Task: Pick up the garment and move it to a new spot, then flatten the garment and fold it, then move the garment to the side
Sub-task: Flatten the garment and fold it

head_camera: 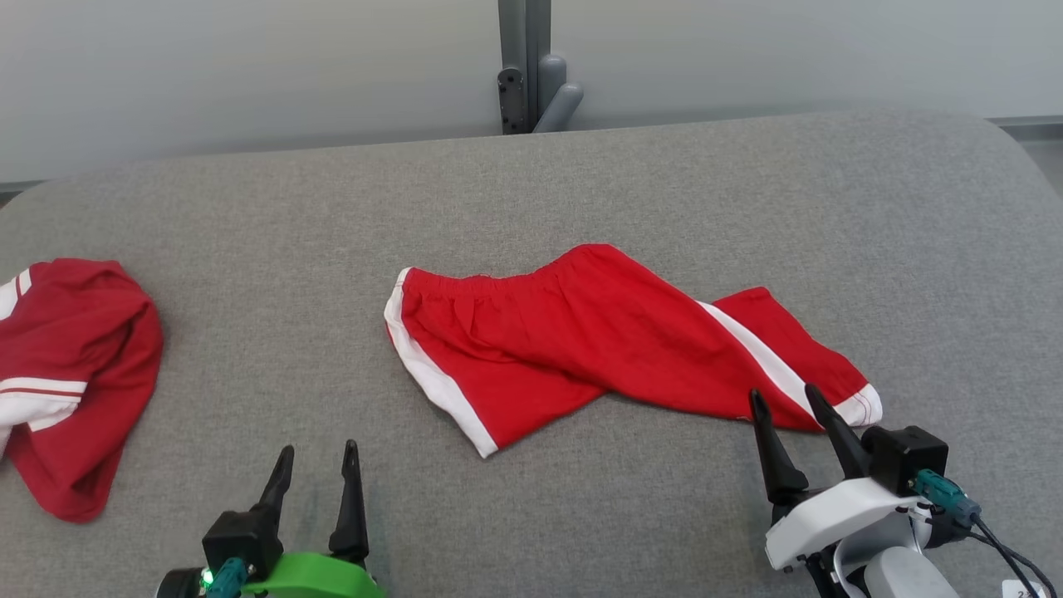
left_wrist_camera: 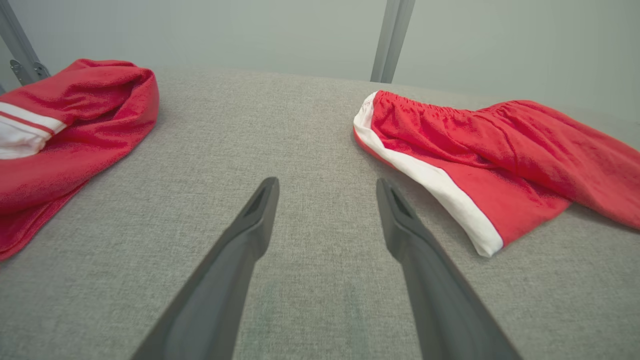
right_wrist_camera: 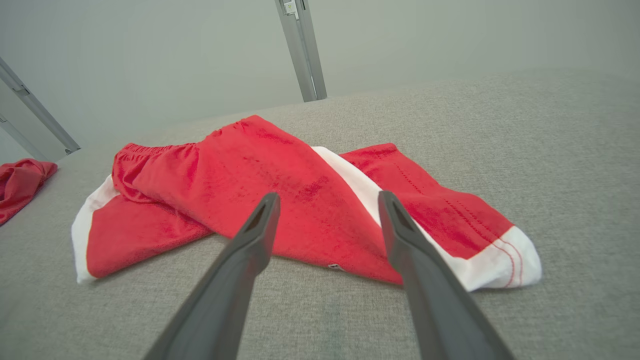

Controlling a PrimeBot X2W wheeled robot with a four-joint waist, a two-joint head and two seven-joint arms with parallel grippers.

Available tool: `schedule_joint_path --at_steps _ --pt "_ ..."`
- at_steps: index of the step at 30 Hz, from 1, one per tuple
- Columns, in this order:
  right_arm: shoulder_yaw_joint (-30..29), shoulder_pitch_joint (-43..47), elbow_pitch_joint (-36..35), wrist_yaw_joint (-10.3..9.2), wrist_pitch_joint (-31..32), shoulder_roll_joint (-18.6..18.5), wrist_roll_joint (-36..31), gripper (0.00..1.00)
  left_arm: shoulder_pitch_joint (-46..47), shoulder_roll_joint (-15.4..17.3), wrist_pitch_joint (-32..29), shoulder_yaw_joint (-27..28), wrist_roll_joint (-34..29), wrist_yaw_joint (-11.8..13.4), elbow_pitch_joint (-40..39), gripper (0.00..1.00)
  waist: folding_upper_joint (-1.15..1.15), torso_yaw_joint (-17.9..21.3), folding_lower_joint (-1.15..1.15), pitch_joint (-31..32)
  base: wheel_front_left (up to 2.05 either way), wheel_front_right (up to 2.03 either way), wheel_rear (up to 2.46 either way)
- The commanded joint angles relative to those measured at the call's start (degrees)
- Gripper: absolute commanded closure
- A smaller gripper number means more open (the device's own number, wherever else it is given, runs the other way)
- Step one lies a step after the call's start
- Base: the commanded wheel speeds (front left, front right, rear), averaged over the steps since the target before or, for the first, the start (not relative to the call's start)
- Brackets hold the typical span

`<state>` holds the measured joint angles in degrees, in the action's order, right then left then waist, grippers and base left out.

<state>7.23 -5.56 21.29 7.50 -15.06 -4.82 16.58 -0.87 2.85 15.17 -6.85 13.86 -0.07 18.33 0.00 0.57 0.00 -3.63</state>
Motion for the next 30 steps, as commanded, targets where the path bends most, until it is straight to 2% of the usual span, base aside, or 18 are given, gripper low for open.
schedule_joint_path --at_steps 1,10,17,22,30 --pt "0.1 -1.0 -0.4 -0.02 -0.2 -0.3 -0.1 0.00 2.3 0.1 0.0 -0.5 -0.3 -0.2 0.2 0.00 0.00 0.0 0.00 -1.8 0.00 0.00 0.00" --pt "0.6 -3.2 -1.4 -0.02 -0.2 -0.8 0.3 0.00 10.6 0.1 0.0 -3.7 2.1 -0.4 4.4 0.00 0.00 0.9 0.00 -6.3 0.00 0.00 0.00" --pt "1.7 -4.9 -2.0 -0.02 -0.2 -0.9 0.5 0.00 18.2 0.1 0.0 -6.4 4.9 -1.3 11.1 0.00 0.00 2.4 0.00 -9.1 0.00 0.00 0.00" --pt "1.7 -5.4 -1.9 -0.02 -0.2 -1.1 0.9 0.00 19.2 0.1 0.0 -8.7 8.8 -1.4 13.7 0.00 0.00 3.1 0.00 -9.9 0.00 0.00 0.00" --pt "1.1 -4.7 -1.5 -0.02 -0.2 -1.6 0.7 0.00 15.6 0.1 0.0 -13.9 13.6 -1.9 14.1 0.00 0.00 2.4 0.00 -9.8 0.00 0.00 0.00"
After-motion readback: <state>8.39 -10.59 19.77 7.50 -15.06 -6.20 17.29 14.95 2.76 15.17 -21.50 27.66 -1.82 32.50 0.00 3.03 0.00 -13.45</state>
